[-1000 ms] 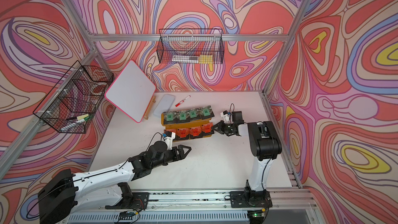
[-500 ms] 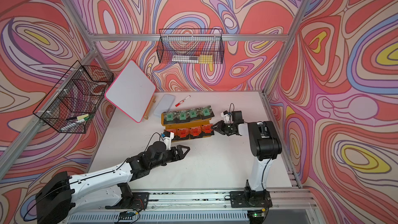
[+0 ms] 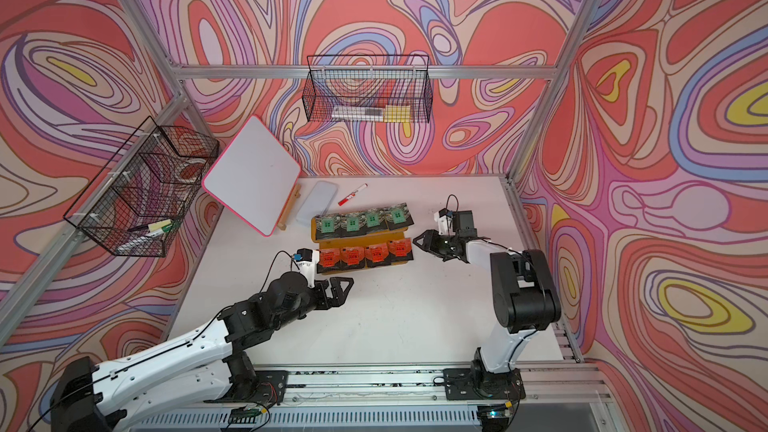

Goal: Place the tea bags on the shelf by color
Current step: Place the tea bag on the shelf, then reset both arms

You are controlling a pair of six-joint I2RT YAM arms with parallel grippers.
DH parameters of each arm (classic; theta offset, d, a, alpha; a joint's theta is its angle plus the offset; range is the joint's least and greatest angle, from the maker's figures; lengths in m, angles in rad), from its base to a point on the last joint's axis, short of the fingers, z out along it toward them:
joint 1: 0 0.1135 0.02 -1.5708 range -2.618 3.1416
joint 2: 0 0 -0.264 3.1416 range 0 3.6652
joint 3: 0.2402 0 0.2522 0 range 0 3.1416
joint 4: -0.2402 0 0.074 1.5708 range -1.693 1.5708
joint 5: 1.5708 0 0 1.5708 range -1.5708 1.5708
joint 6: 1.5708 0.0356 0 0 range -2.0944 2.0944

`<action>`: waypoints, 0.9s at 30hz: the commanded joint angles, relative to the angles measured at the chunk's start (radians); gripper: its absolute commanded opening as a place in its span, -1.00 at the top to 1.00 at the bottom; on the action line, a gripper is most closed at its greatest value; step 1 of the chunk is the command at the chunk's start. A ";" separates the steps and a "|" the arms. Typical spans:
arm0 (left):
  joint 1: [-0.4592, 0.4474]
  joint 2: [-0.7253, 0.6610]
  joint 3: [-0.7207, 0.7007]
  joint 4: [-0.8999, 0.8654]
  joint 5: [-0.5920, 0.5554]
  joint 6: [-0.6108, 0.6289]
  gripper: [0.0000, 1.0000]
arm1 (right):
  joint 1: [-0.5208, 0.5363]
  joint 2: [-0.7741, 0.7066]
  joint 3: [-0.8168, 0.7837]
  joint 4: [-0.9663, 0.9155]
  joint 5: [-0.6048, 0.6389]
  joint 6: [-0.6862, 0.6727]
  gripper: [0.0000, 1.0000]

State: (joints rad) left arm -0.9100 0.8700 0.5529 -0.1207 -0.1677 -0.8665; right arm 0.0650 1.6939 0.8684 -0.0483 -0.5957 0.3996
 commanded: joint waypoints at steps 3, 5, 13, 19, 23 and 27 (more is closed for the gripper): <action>0.006 -0.137 0.024 -0.208 -0.247 0.285 -0.99 | -0.005 -0.149 -0.073 -0.085 0.185 -0.018 -0.96; 0.013 -0.204 0.019 -0.242 -0.335 0.343 -0.99 | -0.005 -0.202 -0.090 -0.104 0.228 -0.019 -0.97; 0.019 -0.538 -0.117 -0.194 -0.685 0.598 -0.99 | -0.005 -0.430 -0.143 -0.144 0.402 -0.015 -0.96; 0.032 -0.665 -0.181 -0.126 -0.775 0.728 -0.98 | -0.005 -0.591 -0.222 -0.075 0.458 -0.023 -0.96; 0.065 -0.626 -0.180 -0.090 -0.772 0.781 -0.99 | -0.006 -0.664 -0.295 0.035 0.464 -0.086 -0.96; 0.176 -0.544 -0.185 -0.027 -0.659 0.802 -0.99 | -0.005 -0.697 -0.345 0.095 0.563 -0.074 -0.96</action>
State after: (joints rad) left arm -0.7948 0.2806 0.3752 -0.2199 -0.8829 -0.1139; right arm 0.0647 1.0164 0.5446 -0.0338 -0.1234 0.3420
